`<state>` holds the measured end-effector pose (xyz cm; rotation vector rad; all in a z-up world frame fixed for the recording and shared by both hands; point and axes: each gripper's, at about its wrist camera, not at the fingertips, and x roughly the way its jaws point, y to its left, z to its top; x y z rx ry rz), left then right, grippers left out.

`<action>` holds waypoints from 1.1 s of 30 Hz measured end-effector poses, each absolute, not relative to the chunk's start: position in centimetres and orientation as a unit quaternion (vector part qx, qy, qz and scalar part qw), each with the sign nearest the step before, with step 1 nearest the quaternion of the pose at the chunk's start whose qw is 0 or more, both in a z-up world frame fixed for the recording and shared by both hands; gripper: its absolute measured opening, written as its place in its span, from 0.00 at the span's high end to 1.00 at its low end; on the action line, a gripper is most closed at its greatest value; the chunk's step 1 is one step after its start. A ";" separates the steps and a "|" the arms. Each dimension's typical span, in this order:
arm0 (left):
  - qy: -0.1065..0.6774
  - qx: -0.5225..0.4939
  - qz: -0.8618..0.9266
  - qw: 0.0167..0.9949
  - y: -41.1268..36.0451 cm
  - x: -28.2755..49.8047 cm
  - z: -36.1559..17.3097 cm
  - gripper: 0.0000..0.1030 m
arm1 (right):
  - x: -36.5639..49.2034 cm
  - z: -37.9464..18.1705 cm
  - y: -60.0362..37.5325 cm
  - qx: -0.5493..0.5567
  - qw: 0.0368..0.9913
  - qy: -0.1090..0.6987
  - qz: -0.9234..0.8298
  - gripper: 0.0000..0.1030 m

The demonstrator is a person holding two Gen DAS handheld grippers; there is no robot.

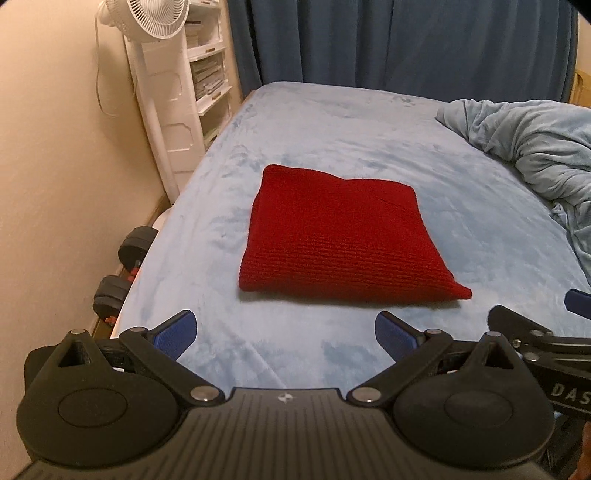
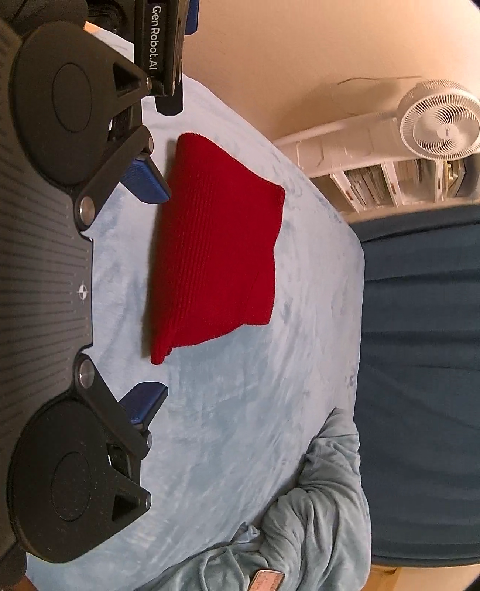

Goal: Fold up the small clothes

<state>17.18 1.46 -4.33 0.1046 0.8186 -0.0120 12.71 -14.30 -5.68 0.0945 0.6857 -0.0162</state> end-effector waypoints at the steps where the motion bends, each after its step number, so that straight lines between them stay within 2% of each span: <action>1: 0.396 0.054 -0.005 0.917 1.4 16.9 -4.2 0.00 | 12.6 -5.7 -14.2 0.044 0.941 0.336 -0.007 0.01; 33: 0.399 0.074 0.013 0.914 1.2 15.4 -3.7 0.00 | 11.2 -5.1 -13.9 0.030 0.940 0.339 -0.002 0.01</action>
